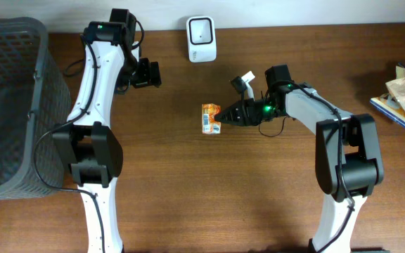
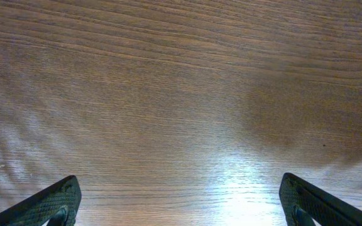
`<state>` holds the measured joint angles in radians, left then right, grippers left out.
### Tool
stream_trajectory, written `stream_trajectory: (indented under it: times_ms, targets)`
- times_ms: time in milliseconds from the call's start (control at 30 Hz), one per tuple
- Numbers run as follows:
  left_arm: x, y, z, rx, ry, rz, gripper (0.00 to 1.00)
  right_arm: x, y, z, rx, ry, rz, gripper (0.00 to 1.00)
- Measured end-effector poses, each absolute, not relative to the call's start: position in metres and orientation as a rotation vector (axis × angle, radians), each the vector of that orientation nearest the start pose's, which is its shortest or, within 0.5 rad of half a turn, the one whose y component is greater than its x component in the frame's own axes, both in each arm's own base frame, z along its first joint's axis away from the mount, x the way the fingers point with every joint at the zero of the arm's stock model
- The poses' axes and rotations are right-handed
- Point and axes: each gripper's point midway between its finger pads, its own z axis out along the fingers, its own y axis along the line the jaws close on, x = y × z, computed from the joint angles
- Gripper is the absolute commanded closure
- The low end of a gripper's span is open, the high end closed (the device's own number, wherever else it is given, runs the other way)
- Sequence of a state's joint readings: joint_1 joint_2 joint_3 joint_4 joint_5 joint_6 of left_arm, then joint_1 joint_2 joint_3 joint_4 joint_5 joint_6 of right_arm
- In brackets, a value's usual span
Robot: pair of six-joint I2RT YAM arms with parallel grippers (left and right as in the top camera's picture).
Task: Scan the item barcode
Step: 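Raise the tissue pack with the right gripper up to the white scanner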
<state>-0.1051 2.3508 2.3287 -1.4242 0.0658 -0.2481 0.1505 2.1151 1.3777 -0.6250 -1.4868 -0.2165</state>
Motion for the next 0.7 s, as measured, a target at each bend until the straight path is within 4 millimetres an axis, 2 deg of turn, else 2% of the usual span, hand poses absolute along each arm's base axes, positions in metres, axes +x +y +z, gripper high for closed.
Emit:
stream_trajectory:
  times_ms: [167, 233, 333, 400, 500, 600, 667, 700]
  targets:
    - [0.479, -0.062, 0.112, -0.210, 3.020, -0.131, 0.01, 0.367, 0.229, 0.132, -0.594, 2.099, 1.982, 0.96]
    - [0.479, -0.062, 0.112, -0.210, 3.020, -0.131, 0.01, 0.372, 0.229, 0.123, -0.539, 2.192, 1.942, 0.96]
    - [0.479, -0.062, 0.112, -0.210, 3.020, -0.131, 0.01, 0.385, 0.220, 0.086, -0.301, 2.508, 1.732, 0.96]
    - [0.479, -0.062, 0.112, -0.210, 3.020, -0.131, 0.01, 0.393, 0.206, 0.060, -0.086, 2.719, 1.512, 0.96]
    - [0.479, -0.062, 0.112, -0.210, 3.021, -0.132, 0.01, 0.404, 0.187, 0.049, 0.071, 2.870, 1.243, 0.96]
    - [0.479, -0.062, 0.112, -0.210, 3.020, -0.132, 0.01, 0.433, 0.162, 0.061, 0.126, 2.922, 0.841, 0.96]
    - [0.479, -0.062, 0.112, -0.210, 3.020, -0.131, 0.01, 0.461, 0.149, 0.084, 0.117, 2.863, 0.572, 0.96]
    - [0.478, -0.062, 0.112, -0.210, 3.021, -0.132, 0.01, 0.472, 0.147, 0.093, 0.102, 2.823, 0.496, 0.96]
